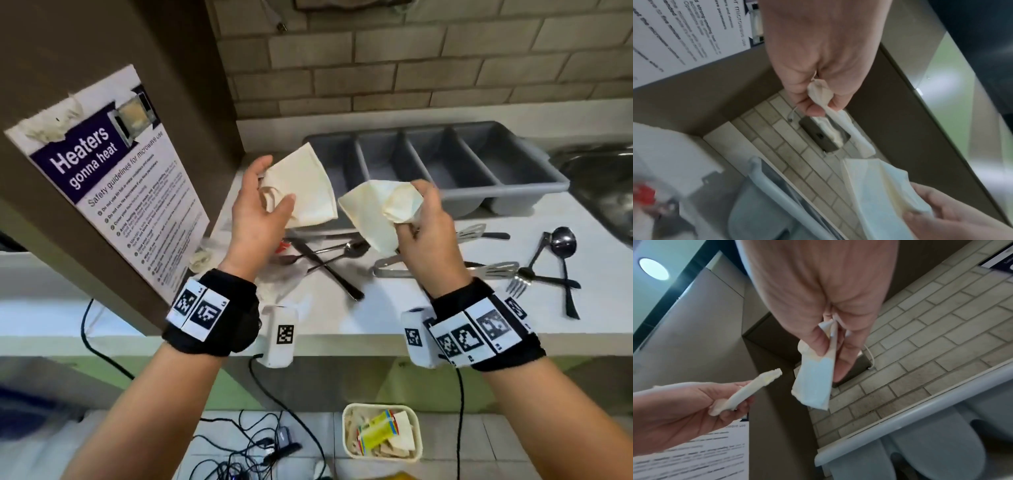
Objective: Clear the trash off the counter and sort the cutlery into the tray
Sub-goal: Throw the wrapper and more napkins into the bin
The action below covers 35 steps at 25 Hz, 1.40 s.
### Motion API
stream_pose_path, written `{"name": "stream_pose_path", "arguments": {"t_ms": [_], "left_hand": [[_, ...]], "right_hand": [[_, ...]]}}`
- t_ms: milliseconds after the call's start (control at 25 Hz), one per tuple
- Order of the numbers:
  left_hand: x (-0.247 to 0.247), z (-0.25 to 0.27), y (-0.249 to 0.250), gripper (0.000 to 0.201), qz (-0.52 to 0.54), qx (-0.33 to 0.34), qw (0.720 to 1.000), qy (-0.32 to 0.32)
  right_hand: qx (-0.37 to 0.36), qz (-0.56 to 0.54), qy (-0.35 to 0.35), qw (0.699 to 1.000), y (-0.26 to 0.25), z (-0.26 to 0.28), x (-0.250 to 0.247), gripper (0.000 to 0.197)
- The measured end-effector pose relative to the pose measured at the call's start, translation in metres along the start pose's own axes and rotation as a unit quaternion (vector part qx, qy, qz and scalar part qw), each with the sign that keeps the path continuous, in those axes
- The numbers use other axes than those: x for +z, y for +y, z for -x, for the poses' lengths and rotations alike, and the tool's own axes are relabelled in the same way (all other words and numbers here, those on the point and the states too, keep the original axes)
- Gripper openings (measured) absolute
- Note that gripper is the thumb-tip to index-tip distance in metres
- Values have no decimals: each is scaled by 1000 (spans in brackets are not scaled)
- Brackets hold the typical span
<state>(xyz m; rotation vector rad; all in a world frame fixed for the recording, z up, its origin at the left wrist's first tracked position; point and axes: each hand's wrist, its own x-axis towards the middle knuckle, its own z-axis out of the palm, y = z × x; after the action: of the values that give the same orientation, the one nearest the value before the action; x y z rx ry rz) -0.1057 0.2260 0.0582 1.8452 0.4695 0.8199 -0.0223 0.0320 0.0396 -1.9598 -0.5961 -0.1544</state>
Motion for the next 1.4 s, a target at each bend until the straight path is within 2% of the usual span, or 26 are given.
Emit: {"name": "stream_pose_path", "arguments": {"t_ms": [80, 160, 280, 360, 440, 560, 680, 800, 920, 1080, 1160, 1280, 1400], "left_hand": [[18, 39, 1, 43, 49, 24, 998, -16], [43, 80, -8, 35, 36, 32, 998, -31], [85, 143, -22, 20, 1, 40, 998, -40], [104, 181, -33, 22, -8, 48, 997, -61], [119, 224, -56, 28, -12, 32, 992, -120], [133, 284, -107, 36, -68, -25, 979, -190], [154, 323, -176, 45, -163, -123, 949, -241], [180, 337, -256, 54, -224, -261, 903, -257], [201, 343, -326, 53, -264, -376, 848, -264], [222, 345, -408, 59, -327, -416, 789, -313], [233, 346, -449, 59, -347, -418, 770, -335], [252, 347, -503, 63, -351, -422, 754, -361], [268, 355, -544, 70, -352, -432, 725, -405]], "right_hand": [[-34, -24, 19, 999, 13, 23, -23, 51], [-61, -36, 32, 997, 38, 48, -44, 55], [-72, -43, 50, 995, 89, 90, -67, 48], [-61, -52, 52, 995, 117, 119, -76, 45], [-53, -46, 51, 996, 151, 153, -85, 43], [-30, -41, 30, 998, 208, 205, -83, 32], [74, -62, -8, 995, 270, 255, -64, 29], [194, -35, -48, 979, 342, 296, -28, 28], [252, 5, -98, 963, 406, 327, 14, 24], [269, 35, -131, 954, 468, 343, 68, 29], [277, 21, -140, 951, 498, 345, 96, 32], [299, 7, -191, 935, 543, 348, 132, 36], [323, 37, -274, 905, 579, 350, 159, 47]]}}
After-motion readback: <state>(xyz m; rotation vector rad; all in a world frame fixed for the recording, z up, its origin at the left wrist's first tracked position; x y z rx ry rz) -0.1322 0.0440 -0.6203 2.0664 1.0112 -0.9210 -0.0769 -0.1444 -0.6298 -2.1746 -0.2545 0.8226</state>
